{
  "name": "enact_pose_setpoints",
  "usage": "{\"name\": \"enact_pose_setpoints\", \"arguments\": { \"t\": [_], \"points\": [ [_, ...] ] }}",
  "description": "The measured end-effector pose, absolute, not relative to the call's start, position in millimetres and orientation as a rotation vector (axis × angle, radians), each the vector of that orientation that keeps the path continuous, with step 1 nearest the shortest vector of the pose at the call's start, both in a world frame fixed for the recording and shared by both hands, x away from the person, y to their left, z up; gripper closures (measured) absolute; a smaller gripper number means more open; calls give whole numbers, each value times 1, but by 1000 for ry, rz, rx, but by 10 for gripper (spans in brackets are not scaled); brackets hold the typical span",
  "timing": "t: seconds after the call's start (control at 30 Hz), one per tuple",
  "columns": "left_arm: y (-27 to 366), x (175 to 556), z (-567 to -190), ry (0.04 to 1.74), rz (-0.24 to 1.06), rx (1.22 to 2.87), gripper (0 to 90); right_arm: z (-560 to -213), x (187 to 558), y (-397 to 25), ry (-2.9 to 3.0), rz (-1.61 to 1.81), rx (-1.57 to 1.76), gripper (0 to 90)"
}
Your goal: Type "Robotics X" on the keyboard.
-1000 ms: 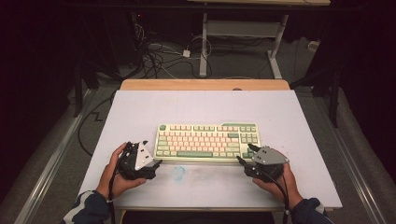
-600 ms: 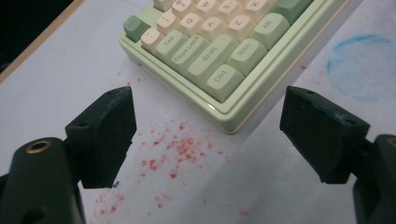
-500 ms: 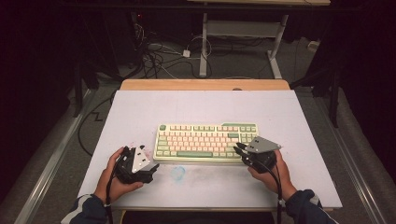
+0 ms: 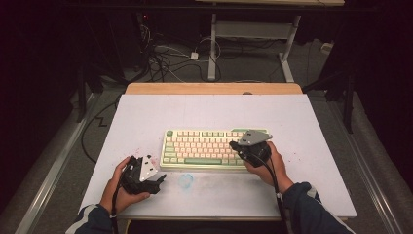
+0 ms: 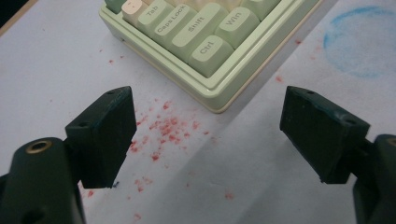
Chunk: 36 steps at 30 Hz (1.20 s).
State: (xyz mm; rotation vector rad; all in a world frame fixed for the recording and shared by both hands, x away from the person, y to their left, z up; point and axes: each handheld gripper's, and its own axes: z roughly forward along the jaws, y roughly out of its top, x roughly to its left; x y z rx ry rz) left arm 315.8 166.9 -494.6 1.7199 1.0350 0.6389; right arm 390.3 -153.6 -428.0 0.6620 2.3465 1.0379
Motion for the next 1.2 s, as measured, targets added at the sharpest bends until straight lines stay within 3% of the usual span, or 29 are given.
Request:
{"name": "enact_pose_setpoints", "arguments": {
  "t": [0.57, 1.2],
  "points": [
    [165, 316, -499, 1045, 622, 1748, 175, -444, 422, -103, 2472, 947, 619, 900],
    [164, 316, -499, 1049, 597, 1754, 175, -442, 425, -107, 2461, 950, 656, 899]
  ]
}}
